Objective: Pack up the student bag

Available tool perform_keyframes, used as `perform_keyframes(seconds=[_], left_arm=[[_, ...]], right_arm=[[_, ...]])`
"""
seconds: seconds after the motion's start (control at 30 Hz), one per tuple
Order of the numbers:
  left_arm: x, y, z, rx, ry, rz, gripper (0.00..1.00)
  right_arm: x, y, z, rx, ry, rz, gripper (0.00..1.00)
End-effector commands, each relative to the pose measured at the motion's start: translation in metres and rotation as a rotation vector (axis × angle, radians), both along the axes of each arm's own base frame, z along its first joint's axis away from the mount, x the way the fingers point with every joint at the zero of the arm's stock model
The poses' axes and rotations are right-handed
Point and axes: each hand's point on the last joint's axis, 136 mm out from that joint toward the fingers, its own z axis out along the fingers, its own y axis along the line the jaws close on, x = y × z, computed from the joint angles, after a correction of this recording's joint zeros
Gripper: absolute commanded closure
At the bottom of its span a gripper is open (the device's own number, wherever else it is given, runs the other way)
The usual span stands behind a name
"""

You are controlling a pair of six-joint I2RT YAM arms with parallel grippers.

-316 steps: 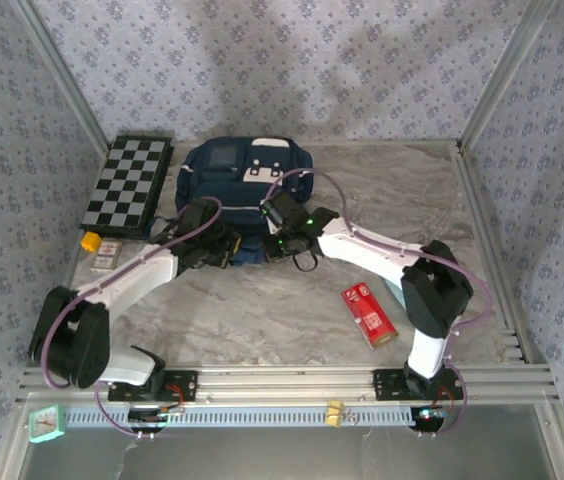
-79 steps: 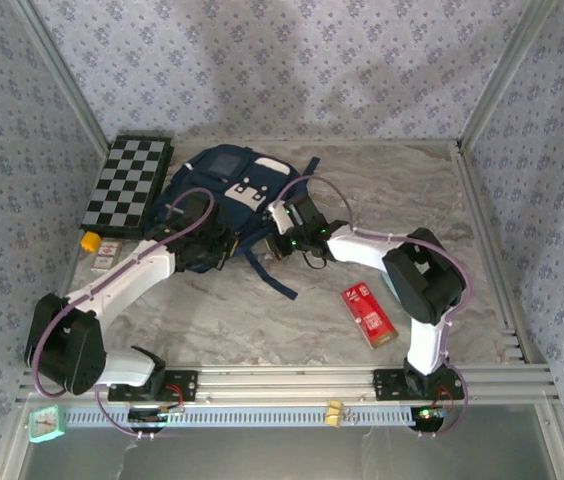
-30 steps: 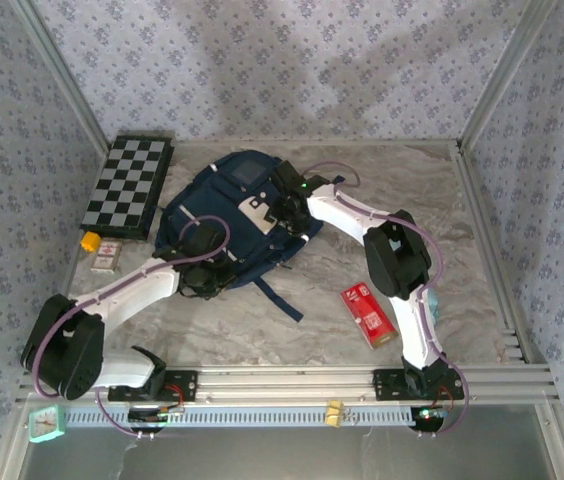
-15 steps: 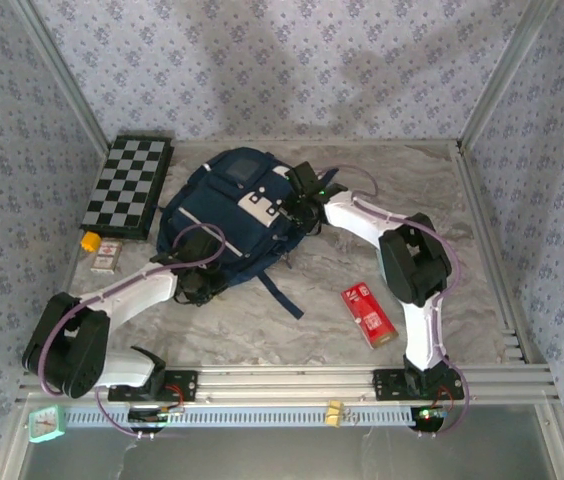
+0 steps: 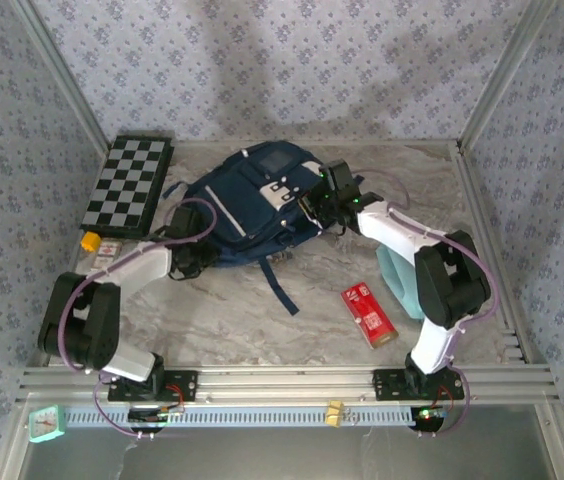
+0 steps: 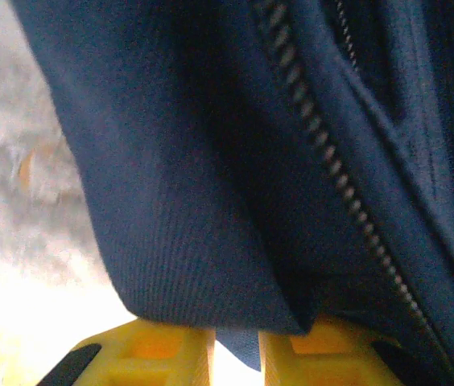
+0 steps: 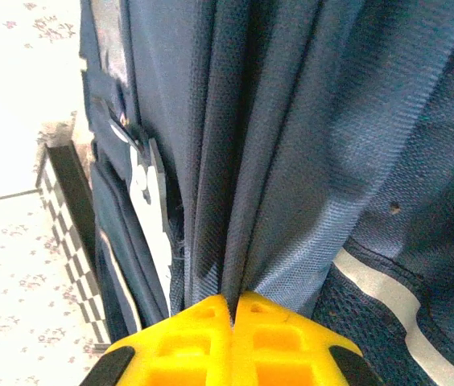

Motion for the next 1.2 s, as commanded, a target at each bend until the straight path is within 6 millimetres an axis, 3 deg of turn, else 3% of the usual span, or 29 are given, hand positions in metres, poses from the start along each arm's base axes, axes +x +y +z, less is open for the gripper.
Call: perform_keyframes(seconds=[0.0,0.07,0.13,0.23,0.4,0.63,0.67,0.73,0.97,1.07,1.17], left_arm=[[0.056,-0.002,0.035,-0.031,-0.145,-0.086,0.79],[0.065,0.001,0.049,-0.005,-0.168,-0.106,0.79],[0.060,0.007,0.063,0.036,-0.176,-0.119,0.75],[0.026,0.034,0.071,0.104,-0.012,0.041,0.72],[0.014,-0.037,0.119,0.010,-0.158,-0.059,0.66],[0.017,-0.132,0.130,-0.068,-0.191,-0.237,0.62],[0.017,-0.143,0.131,-0.073,-0.199,-0.258,0.61],[0.019,-0.164,0.130,-0.083,-0.189,-0.307,0.59],[0.036,-0.193,0.104,-0.019,-0.112,-0.380,0.59],[0.036,-0.184,0.091,0.048,-0.063,-0.360,0.59],[0.034,-0.172,0.082,0.090,-0.055,-0.329,0.60]], right_arm=[[0.011,0.011,0.058,0.166,-0.124,-0.043,1.00],[0.010,0.015,0.056,0.174,-0.128,-0.061,1.00],[0.011,0.016,0.053,0.179,-0.132,-0.085,1.00],[0.011,0.010,0.050,0.147,-0.131,-0.135,1.00],[0.008,0.010,0.047,0.147,-0.124,-0.156,1.00],[0.009,0.014,0.069,0.225,-0.159,-0.173,1.00],[0.005,0.012,0.058,0.214,-0.138,-0.174,1.00],[0.005,0.012,0.063,0.230,-0.143,-0.175,1.00],[0.003,0.015,0.067,0.236,-0.143,-0.165,1.00],[0.004,0.009,0.065,0.218,-0.141,-0.176,1.00],[-0.005,0.001,0.036,0.174,-0.049,-0.164,1.00]])
